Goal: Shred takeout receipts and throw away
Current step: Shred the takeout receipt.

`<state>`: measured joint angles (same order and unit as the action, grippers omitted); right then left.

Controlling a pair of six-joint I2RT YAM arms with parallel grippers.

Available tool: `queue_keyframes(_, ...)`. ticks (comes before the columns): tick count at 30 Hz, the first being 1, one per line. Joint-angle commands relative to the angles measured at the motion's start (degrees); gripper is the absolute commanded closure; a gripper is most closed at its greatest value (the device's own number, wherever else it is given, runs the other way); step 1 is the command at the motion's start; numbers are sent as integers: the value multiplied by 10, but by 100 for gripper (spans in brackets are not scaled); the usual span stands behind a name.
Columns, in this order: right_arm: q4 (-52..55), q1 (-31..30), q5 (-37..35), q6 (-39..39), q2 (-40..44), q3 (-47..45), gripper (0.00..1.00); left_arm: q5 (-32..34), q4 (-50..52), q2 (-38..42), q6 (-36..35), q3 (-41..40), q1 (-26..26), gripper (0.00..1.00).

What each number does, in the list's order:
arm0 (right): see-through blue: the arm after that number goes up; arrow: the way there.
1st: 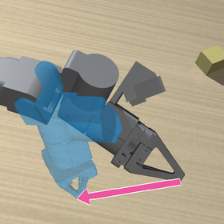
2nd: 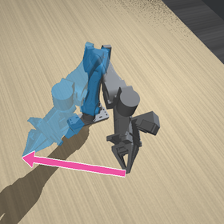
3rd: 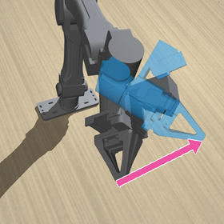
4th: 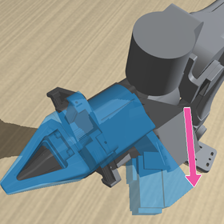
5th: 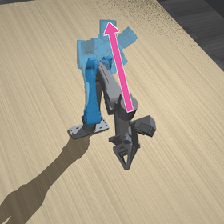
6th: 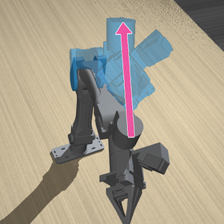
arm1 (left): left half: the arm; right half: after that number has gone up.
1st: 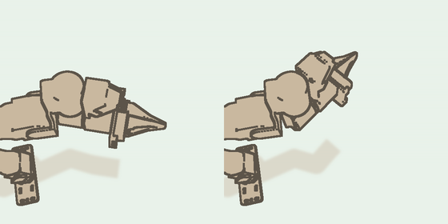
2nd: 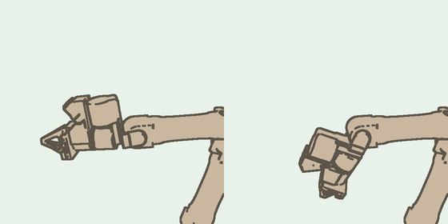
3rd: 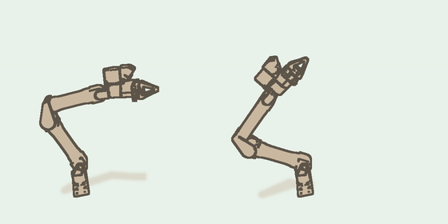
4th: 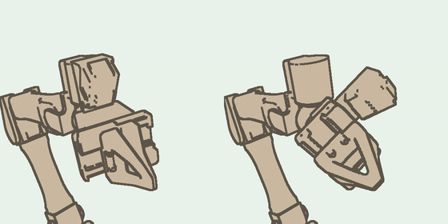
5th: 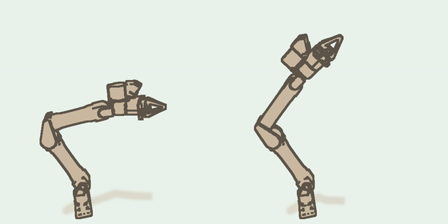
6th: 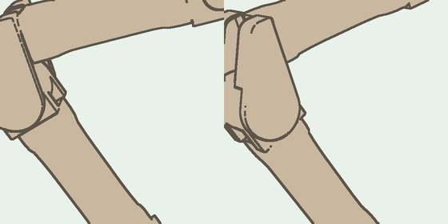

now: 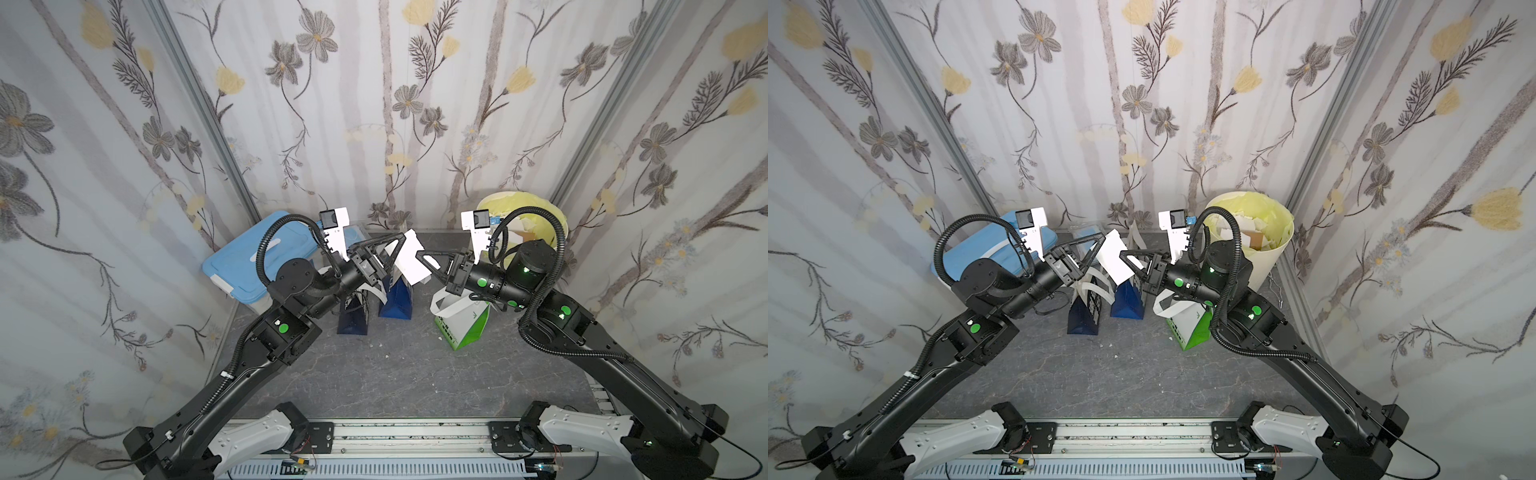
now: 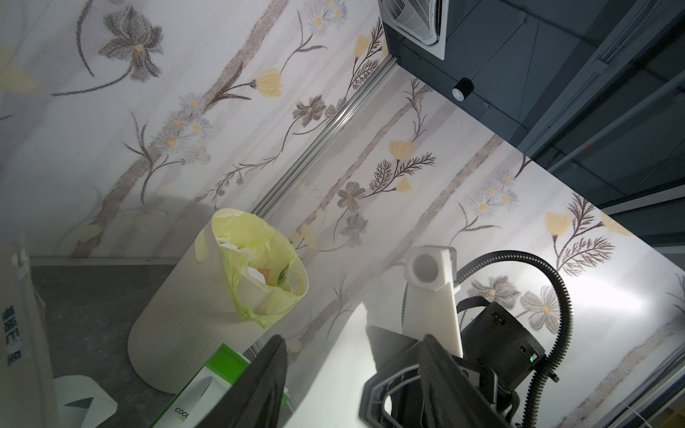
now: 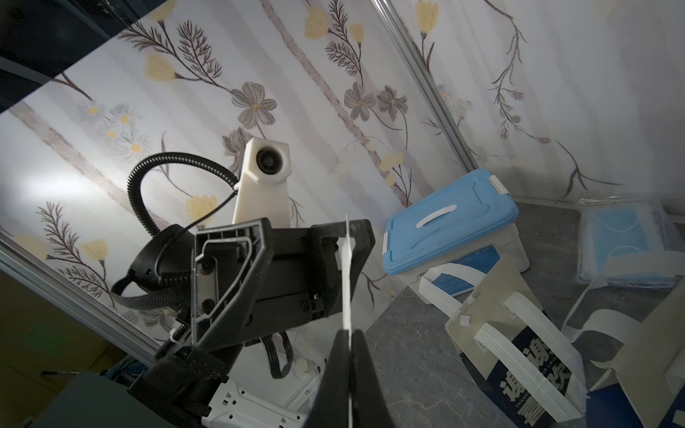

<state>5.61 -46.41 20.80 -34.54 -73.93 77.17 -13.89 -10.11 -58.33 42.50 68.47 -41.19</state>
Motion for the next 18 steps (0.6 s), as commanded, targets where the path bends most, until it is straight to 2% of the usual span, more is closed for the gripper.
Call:
queue_keyframes(1, 135, -1, 34, 119, -14, 21, 100, -71, 121, -2, -98, 39, 8, 35)
queue_keyframes(5, 161, -1, 92, 155, -29, 44, 100, -130, 204, -15, -147, 65, 11, 27)
queue_keyframes(8, 165, -1, 132, 164, -41, 58, 100, -160, 234, -19, -163, 69, 12, 27)
queue_keyframes(11, 170, -1, 165, 168, -51, 67, 100, -164, 254, -18, -176, 69, 13, 29)
queue_keyframes(12, 172, -1, 174, 168, -53, 68, 100, -163, 258, -16, -178, 69, 14, 31)
queue_keyframes(16, 184, 2, 177, 166, -53, 69, 100, -188, 256, -10, -178, 68, 17, 54)
queue_keyframes(18, 187, 2, 175, 164, -55, 70, 100, -207, 241, -10, -166, 64, 18, 63)
